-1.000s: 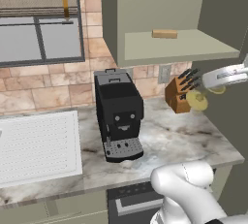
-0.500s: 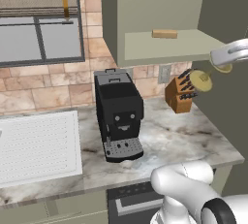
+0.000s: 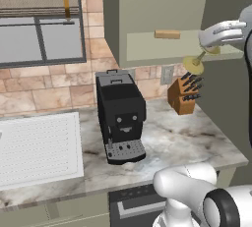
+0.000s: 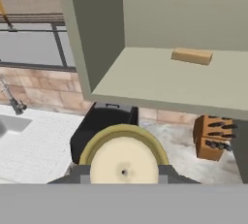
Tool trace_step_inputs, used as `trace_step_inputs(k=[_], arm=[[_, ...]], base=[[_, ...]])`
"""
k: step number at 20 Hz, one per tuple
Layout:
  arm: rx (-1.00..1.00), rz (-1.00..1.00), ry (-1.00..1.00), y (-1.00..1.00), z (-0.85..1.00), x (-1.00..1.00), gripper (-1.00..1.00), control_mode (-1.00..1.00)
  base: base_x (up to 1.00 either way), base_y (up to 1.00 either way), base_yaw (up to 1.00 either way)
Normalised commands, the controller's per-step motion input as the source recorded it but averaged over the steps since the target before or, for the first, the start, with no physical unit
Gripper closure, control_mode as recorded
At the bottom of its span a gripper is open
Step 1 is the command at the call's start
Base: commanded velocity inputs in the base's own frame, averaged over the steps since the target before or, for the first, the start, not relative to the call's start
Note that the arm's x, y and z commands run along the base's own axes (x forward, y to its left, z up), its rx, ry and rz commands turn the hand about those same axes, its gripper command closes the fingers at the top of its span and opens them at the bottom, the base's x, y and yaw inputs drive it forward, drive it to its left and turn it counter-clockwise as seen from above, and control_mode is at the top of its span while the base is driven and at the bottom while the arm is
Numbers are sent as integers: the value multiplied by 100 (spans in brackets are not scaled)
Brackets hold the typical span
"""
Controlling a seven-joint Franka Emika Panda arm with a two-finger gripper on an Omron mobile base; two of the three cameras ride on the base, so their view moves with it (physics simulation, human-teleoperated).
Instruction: Pick the candle and candle from the dining table and place them in the open cabinet. Close the cabinet after placing the objects.
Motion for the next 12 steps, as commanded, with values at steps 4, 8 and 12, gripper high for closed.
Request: trace_step_inputs(k=[4,8,12], arm=[[0,0,-11,0,0,56,100,-100],[0,0,-5,1,0,36,100,-100],[0,0,0,5,0,31,100,-100]], base=[[0,0,0],[0,0,0],[0,0,0]])
